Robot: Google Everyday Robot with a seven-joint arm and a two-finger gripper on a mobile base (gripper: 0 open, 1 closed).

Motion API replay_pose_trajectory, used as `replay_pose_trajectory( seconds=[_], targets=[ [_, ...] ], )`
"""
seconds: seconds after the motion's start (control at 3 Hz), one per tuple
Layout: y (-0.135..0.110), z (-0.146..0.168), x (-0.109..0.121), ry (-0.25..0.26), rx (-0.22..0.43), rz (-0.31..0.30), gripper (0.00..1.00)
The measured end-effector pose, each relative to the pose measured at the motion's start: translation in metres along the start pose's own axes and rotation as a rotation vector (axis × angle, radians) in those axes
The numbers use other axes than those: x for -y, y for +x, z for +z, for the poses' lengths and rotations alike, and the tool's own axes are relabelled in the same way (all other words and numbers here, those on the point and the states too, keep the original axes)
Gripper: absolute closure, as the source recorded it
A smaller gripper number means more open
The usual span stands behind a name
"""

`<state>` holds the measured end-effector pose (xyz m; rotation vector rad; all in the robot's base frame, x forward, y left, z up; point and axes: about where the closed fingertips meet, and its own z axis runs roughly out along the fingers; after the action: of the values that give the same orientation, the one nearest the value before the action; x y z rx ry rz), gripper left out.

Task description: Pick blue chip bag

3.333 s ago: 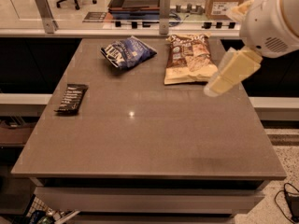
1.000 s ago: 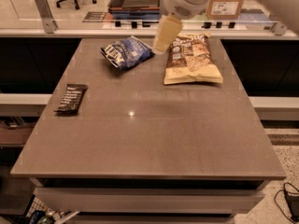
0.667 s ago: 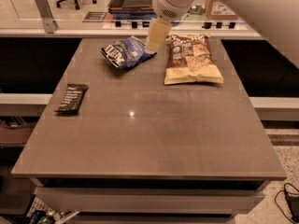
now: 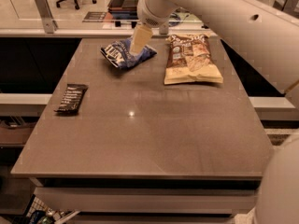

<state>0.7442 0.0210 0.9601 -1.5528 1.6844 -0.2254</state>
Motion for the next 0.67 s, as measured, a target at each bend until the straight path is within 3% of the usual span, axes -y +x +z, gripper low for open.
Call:
replay_pose_trajectory(
  seconds=[0.33,0.67],
  targets=[
    [-0.015,0.034,-0.008,-0.059,0.082,0.001,0.0],
    [-0.023,0.055,-0.022,-0.15,0.137,-0.035,0.0]
  ],
)
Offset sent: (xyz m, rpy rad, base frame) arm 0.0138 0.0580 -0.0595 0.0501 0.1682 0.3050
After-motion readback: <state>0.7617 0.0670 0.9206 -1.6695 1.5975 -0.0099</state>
